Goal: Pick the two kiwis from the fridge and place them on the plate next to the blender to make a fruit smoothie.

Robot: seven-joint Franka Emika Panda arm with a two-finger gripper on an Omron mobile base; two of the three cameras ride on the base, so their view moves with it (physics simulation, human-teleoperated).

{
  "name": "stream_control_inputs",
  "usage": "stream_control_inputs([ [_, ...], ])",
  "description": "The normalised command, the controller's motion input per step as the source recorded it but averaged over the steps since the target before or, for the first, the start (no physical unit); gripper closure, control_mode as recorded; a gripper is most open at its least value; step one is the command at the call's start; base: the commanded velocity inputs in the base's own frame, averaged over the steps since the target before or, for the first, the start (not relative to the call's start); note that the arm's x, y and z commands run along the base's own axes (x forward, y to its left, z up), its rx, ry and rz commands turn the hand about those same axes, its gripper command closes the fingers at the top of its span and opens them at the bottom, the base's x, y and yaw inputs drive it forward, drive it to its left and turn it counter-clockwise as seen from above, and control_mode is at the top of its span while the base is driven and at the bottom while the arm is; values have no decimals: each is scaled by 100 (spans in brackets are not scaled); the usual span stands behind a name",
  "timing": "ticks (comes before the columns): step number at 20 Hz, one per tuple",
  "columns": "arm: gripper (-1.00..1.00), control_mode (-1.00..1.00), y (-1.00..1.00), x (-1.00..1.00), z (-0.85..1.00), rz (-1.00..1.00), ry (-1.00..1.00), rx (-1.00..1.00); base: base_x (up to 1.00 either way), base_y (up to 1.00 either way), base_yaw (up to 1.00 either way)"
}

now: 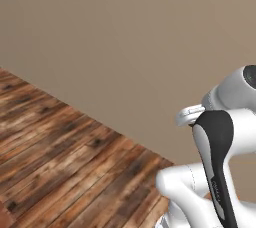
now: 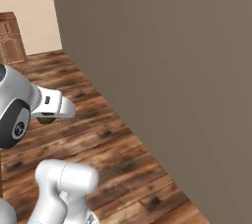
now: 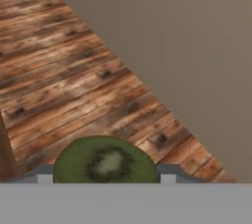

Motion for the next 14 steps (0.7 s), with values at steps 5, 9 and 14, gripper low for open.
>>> stream_control_inputs([
  [5, 100, 100, 0, 0, 0, 0, 0, 0, 100, -6, 40],
  [9, 100, 100, 0, 0, 0, 0, 0, 0, 100, -9, 32],
  [14, 100, 100, 0, 0, 0, 0, 0, 0, 100, 0, 28],
])
